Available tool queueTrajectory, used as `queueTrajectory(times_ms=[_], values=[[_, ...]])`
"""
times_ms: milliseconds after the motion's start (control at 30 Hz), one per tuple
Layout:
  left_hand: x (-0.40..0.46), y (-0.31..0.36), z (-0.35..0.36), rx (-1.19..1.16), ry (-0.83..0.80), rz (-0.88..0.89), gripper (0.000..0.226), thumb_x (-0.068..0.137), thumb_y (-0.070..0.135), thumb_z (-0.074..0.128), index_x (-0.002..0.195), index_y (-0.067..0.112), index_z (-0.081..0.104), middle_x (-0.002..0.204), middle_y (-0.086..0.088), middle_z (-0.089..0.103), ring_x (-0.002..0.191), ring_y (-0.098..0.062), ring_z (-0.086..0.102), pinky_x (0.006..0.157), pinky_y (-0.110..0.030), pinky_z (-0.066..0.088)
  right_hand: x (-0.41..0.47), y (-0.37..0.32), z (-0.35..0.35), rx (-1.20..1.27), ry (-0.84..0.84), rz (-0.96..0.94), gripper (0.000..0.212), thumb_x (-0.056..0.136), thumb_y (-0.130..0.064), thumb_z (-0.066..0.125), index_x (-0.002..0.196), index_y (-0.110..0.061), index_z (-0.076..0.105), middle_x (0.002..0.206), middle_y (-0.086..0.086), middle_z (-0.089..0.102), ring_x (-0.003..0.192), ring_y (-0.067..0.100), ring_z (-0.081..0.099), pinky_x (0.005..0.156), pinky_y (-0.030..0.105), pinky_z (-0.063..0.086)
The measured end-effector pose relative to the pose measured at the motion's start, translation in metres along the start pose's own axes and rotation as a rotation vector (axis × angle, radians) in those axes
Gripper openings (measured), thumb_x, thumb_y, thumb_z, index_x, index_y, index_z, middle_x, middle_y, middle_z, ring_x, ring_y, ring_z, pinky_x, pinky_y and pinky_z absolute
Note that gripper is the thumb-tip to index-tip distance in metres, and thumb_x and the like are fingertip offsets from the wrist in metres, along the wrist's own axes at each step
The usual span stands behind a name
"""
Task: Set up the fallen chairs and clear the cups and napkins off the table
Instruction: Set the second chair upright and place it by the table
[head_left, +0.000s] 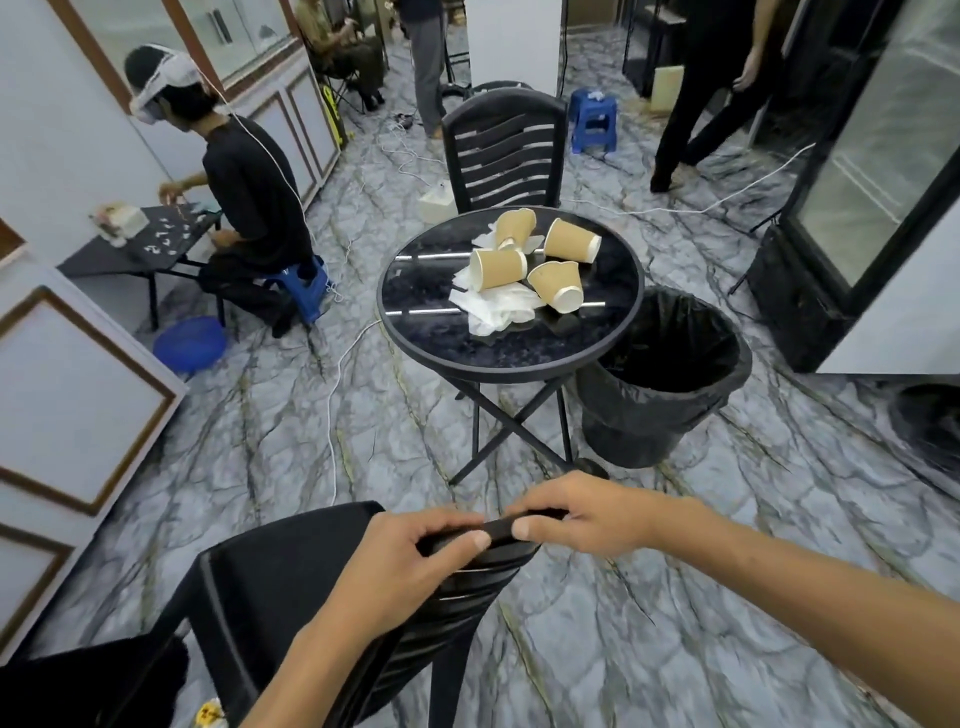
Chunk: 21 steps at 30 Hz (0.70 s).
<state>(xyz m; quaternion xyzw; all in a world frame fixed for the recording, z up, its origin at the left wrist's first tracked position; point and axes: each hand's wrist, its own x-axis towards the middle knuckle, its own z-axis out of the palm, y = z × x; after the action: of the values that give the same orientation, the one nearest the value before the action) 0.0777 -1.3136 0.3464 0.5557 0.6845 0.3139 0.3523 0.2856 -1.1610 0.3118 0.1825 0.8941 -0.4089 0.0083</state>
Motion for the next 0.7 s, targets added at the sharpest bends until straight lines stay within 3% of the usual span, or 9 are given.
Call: queueTrajectory(times_ms=[100, 267, 333, 467, 567, 700], values=[[-0.003, -0.001, -0.005, -0.004, -0.001, -0.054, 0.020, 0.081, 0.038, 0.080, 0.101, 0.039, 0.079, 0.085, 0.020, 0.077, 0.081, 0.000, 0.071, 0.073, -0.009, 0.047, -0.008, 0.035, -0.005, 0.070, 0.004, 0.050, 0.043, 0.095, -0.067, 0.047, 0.105, -0.032, 0.068, 0.089, -0.004, 0.067, 0.078, 0.013, 0.061, 0.072, 0.037, 0.050], [-0.012, -0.004, -0.012, -0.014, 0.024, -0.118, 0.025, 0.073, 0.042, 0.082, 0.097, 0.039, 0.080, 0.090, 0.021, 0.078, 0.089, 0.004, 0.072, 0.079, -0.007, 0.048, -0.009, 0.093, -0.006, 0.108, 0.069, 0.095, 0.041, 0.092, -0.059, 0.060, 0.112, -0.025, 0.073, 0.099, -0.009, 0.071, 0.090, 0.003, 0.064, 0.077, 0.021, 0.048], [-0.015, -0.006, -0.011, -0.033, 0.068, -0.136, 0.026, 0.069, 0.047, 0.080, 0.095, 0.040, 0.081, 0.089, 0.019, 0.078, 0.087, 0.003, 0.072, 0.078, -0.008, 0.048, -0.005, 0.106, -0.003, 0.137, 0.100, 0.061, 0.050, 0.088, -0.067, 0.058, 0.109, -0.024, 0.073, 0.094, -0.012, 0.069, 0.086, 0.002, 0.063, 0.075, 0.015, 0.043], [-0.016, -0.004, 0.009, -0.049, 0.155, -0.128, 0.025, 0.074, 0.054, 0.069, 0.095, 0.043, 0.076, 0.080, 0.014, 0.076, 0.071, -0.002, 0.066, 0.066, -0.010, 0.046, -0.002, 0.126, 0.016, 0.232, 0.338, 0.002, 0.069, 0.078, -0.083, 0.053, 0.091, -0.018, 0.074, 0.083, -0.007, 0.067, 0.078, 0.010, 0.061, 0.072, 0.025, 0.046], [-0.017, 0.002, 0.020, -0.081, 0.317, -0.096, 0.027, 0.073, 0.060, 0.079, 0.086, 0.037, 0.077, 0.075, 0.007, 0.076, 0.066, -0.010, 0.067, 0.061, -0.015, 0.048, 0.000, 0.129, 0.036, 0.251, 0.506, -0.019, 0.070, 0.076, -0.084, 0.055, 0.083, -0.017, 0.073, 0.078, 0.000, 0.065, 0.075, 0.016, 0.060, 0.069, 0.039, 0.049], [-0.010, 0.013, 0.007, -0.076, 0.488, -0.036, 0.016, 0.059, 0.037, 0.085, 0.071, 0.030, 0.077, 0.068, 0.005, 0.076, 0.063, -0.005, 0.069, 0.061, -0.010, 0.049, 0.011, 0.104, 0.034, 0.259, 0.640, -0.062, 0.071, 0.076, -0.083, 0.057, 0.074, -0.013, 0.068, 0.068, 0.001, 0.058, 0.067, 0.012, 0.053, 0.063, 0.034, 0.044]])
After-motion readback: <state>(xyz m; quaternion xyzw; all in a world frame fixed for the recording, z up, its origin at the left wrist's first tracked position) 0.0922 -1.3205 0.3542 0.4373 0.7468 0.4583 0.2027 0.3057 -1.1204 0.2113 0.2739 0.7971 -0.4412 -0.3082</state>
